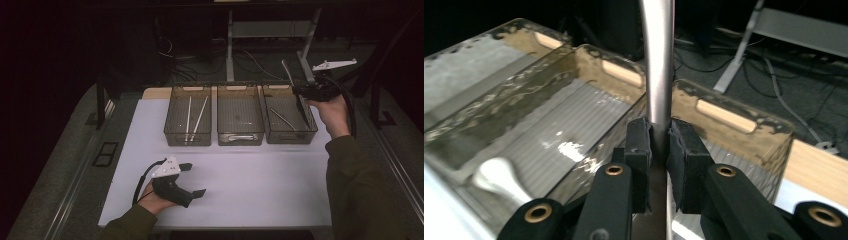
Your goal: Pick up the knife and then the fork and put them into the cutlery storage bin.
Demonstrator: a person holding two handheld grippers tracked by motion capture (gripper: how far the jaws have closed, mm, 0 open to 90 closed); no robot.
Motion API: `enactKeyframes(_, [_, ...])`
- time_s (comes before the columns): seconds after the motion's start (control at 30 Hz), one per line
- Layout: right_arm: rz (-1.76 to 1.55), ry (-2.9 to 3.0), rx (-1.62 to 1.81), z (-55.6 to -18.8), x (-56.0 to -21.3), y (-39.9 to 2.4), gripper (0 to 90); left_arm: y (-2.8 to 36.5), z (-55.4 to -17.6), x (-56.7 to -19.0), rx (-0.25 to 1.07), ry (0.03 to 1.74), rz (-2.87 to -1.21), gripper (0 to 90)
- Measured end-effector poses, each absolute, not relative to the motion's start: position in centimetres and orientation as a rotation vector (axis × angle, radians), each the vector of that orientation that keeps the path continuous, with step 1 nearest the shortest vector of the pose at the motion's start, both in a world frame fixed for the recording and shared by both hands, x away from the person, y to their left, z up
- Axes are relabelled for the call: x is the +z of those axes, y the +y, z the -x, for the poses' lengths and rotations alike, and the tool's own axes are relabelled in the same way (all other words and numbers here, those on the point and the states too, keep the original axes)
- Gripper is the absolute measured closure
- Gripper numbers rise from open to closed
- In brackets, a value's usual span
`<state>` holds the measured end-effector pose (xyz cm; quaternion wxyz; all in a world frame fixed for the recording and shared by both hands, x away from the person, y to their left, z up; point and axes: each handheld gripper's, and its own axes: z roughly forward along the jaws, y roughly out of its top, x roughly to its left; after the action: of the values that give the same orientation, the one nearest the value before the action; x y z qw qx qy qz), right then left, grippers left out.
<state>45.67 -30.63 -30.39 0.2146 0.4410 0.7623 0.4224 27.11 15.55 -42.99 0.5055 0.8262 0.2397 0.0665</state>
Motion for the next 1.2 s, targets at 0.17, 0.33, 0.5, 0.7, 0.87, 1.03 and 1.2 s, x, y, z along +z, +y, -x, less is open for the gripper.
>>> enactKeyframes(0.17, [-1.257, 2.104, 1.142, -46.9, -31.5, -30.9, 79.3, 15.6, -27.2, -43.0, 0.160, 0.576, -1.991, 0.9])
enactKeyframes(0.33, [-1.295, 2.109, 1.108, -47.3, -33.0, -31.4, 79.3, 15.6, -27.2, -43.0, 0.158, 0.574, -1.990, 0.9])
enactKeyframes(0.5, [-1.319, 2.133, 1.086, -47.4, -34.3, -31.7, 79.3, 15.6, -27.1, -43.0, 0.157, 0.573, -1.994, 0.9])
enactKeyframes(0.7, [-1.340, 2.155, 1.062, -47.4, -35.4, -31.9, 79.3, 15.6, -27.2, -43.0, 0.155, 0.574, -1.993, 0.9])
enactKeyframes(0.87, [-1.346, 2.175, 1.045, -47.4, -36.2, -31.9, 79.3, 15.6, -27.2, -43.0, 0.155, 0.573, -1.994, 0.9])
enactKeyframes(1.03, [-1.359, 2.180, 1.047, -47.6, -36.6, -31.7, 79.1, 15.6, -27.2, -43.0, 0.155, 0.571, -1.996, 0.9])
enactKeyframes(1.2, [-1.364, 2.192, 1.037, -47.9, -37.0, -31.4, 78.8, 15.5, -27.1, -43.0, 0.153, 0.570, -1.996, 0.9])
